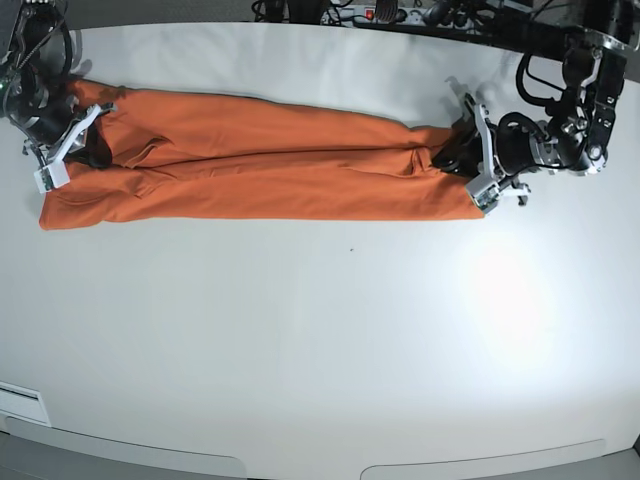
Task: Fold the T-shirt properly
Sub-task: 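Lower the folded edge onto the shirt and smooth it with both grippers, then open both grippers and withdraw them from the folded strip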
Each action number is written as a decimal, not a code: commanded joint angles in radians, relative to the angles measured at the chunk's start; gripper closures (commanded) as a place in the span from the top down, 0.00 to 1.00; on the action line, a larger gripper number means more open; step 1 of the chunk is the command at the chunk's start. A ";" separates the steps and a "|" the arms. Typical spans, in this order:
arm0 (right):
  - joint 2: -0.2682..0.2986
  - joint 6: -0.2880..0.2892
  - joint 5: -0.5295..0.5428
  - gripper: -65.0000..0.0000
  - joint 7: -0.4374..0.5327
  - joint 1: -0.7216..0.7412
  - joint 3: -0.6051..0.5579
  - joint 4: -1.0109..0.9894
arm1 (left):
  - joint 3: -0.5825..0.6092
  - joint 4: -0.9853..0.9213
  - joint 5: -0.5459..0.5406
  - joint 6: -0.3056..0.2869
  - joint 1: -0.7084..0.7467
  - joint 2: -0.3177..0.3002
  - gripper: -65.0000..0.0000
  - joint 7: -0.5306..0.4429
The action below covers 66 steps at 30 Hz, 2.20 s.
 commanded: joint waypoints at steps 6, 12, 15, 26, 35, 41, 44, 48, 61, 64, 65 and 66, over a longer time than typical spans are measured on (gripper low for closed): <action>0.023 -0.001 -0.095 0.00 0.039 0.063 -0.098 0.010 | -0.006 -0.008 0.060 0.005 -0.109 -0.007 0.00 0.058; 0.043 -0.034 -0.254 0.00 0.114 0.123 -0.222 0.008 | -0.005 -0.050 0.059 -0.040 -0.164 0.034 0.00 0.023; 0.062 -0.074 -0.293 0.00 0.130 0.138 -0.253 0.008 | -0.005 -0.068 0.063 -0.045 -0.164 0.045 0.00 0.011; 0.116 -0.055 -0.107 0.00 -0.003 0.177 -0.254 0.013 | -0.007 -0.029 0.025 -0.040 -0.163 -0.013 0.31 0.040; 0.117 -0.017 -0.055 0.07 -0.027 0.187 -0.254 0.013 | -0.009 -0.029 0.036 0.101 -0.203 -0.047 0.70 0.061; 0.117 -0.019 -0.021 0.10 -0.027 0.188 -0.251 0.013 | -0.009 -0.029 0.016 0.111 -0.262 -0.047 0.70 0.095; 0.116 -0.018 0.011 0.21 -0.023 0.200 -0.225 0.018 | -0.009 -0.029 -0.027 0.132 -0.292 -0.047 0.70 0.132; 0.117 -0.001 0.104 0.31 -0.034 0.204 -0.148 0.063 | -0.053 -0.029 -0.067 0.181 -0.288 -0.043 0.70 0.143; 0.117 -0.001 0.267 0.31 -0.177 0.156 0.190 0.122 | -0.545 -0.037 -0.194 0.216 -0.077 0.037 0.70 0.181; 0.117 -0.001 0.267 0.31 -0.177 0.123 0.229 0.122 | -0.619 -0.037 -0.193 0.228 -0.029 0.095 0.70 0.187; 0.117 -0.001 0.267 0.31 -0.177 0.116 0.235 0.122 | -0.631 -0.039 -0.198 0.231 -0.018 0.114 0.70 0.185; 0.117 -0.001 0.267 0.31 -0.177 0.106 0.237 0.122 | -0.631 -0.043 -0.201 0.229 -0.013 0.130 0.70 0.178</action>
